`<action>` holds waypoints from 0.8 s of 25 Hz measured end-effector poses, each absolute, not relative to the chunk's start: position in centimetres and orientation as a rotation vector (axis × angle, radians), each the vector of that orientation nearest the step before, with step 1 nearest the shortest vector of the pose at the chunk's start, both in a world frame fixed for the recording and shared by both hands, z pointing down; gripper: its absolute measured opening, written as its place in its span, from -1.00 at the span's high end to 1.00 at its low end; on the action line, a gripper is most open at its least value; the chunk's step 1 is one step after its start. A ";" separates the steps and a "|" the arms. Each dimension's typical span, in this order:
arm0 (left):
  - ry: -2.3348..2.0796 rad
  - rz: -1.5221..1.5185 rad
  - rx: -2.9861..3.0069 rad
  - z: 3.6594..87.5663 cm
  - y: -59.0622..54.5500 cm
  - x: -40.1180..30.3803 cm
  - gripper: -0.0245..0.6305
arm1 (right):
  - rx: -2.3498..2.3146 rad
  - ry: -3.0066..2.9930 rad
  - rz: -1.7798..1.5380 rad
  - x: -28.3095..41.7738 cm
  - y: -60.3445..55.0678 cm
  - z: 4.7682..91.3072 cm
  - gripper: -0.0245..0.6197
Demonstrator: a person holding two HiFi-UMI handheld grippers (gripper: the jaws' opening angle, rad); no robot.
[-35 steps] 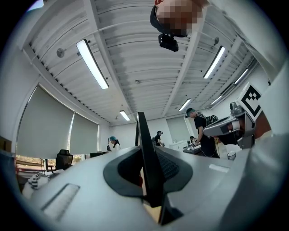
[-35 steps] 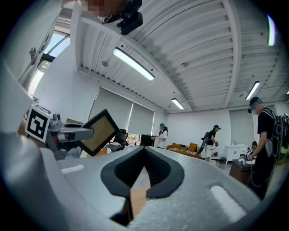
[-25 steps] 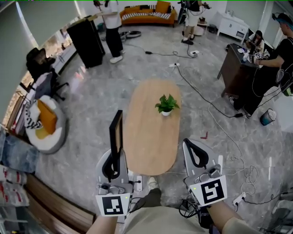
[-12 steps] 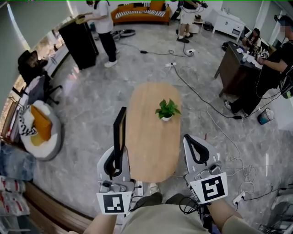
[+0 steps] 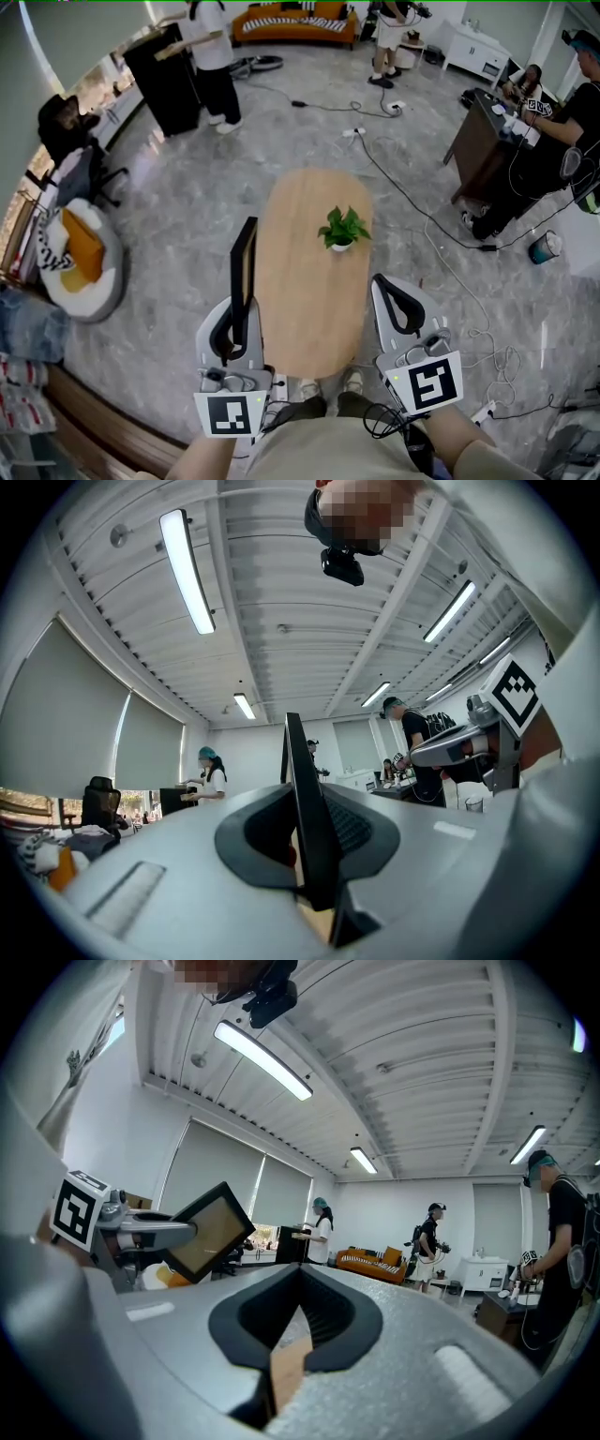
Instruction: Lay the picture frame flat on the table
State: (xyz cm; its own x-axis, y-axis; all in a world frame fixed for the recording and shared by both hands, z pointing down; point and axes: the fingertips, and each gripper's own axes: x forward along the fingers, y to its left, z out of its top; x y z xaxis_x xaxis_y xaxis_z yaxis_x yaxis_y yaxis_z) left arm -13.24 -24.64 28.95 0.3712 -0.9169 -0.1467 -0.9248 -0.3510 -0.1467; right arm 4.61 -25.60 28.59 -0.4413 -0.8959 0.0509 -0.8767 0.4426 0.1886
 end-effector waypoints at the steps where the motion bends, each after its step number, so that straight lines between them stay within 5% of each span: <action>1: 1.658 0.052 -2.421 29.0 -24.8 -13.0 0.71 | 1.567 -2.547 -0.196 4.8 -25.8 28.7 0.92; 20: 1.819 0.059 -2.559 34.9 -29.1 -10.6 0.71 | 1.450 -2.565 -0.087 6.0 -30.0 34.2 0.92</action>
